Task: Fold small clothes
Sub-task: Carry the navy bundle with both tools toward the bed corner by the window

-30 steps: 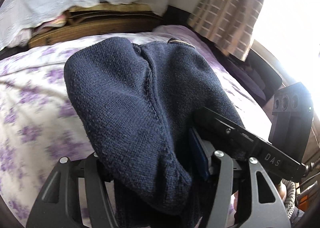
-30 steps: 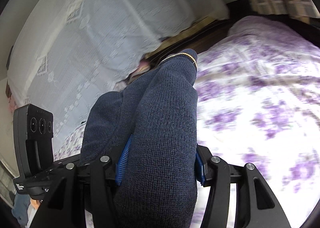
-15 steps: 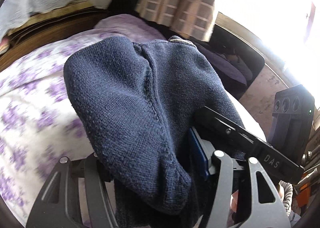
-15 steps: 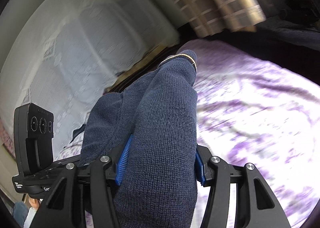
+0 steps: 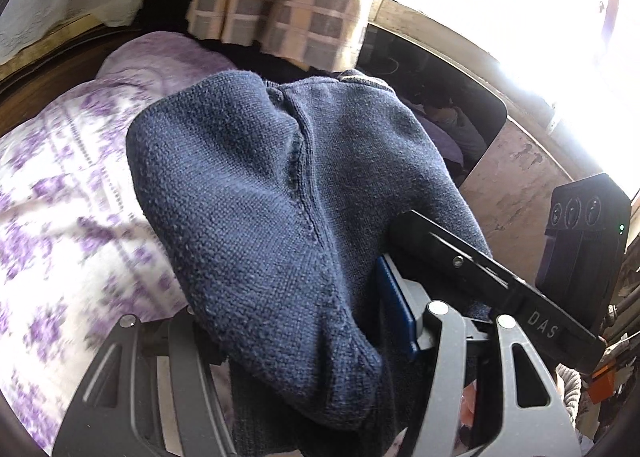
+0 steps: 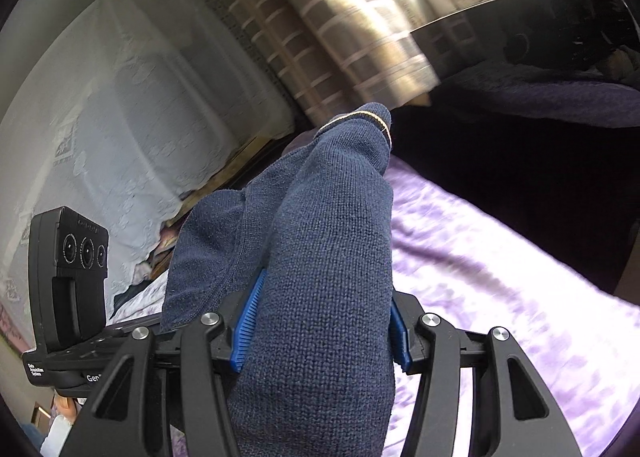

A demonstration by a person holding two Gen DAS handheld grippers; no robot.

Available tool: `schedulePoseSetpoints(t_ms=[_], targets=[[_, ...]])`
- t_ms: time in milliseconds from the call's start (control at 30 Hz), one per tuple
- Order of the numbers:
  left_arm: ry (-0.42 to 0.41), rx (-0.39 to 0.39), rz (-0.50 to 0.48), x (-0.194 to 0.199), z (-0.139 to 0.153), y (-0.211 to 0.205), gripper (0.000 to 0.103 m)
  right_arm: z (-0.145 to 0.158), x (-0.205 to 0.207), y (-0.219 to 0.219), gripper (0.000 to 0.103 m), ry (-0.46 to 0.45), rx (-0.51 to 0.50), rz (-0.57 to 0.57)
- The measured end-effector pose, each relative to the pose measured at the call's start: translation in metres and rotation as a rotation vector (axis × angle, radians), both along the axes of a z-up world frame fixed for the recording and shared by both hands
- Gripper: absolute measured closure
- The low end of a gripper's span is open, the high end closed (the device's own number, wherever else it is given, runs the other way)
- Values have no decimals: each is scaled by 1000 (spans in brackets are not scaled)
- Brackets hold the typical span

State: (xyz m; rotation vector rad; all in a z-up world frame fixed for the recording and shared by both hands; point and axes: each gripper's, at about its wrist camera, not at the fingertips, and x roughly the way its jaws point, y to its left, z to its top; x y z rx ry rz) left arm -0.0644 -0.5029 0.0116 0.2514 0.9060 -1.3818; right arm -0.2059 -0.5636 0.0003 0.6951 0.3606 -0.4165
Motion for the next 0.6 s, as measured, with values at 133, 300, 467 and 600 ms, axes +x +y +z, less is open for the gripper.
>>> schedulePoseSetpoints(t_ms=[133, 300, 467, 600], targets=[[-2, -7, -9, -2, 2, -16, 44, 1, -4, -15, 49, -5, -1, -19], [7, -4, 3, 6, -6, -32, 44, -8, -2, -26, 49, -7, 13, -35], [19, 62, 25, 14, -34, -48, 45, -32, 9, -36, 48, 86, 62, -62], [11, 68, 69, 21, -59, -50, 28, -47, 14, -44, 47, 133, 105, -75]])
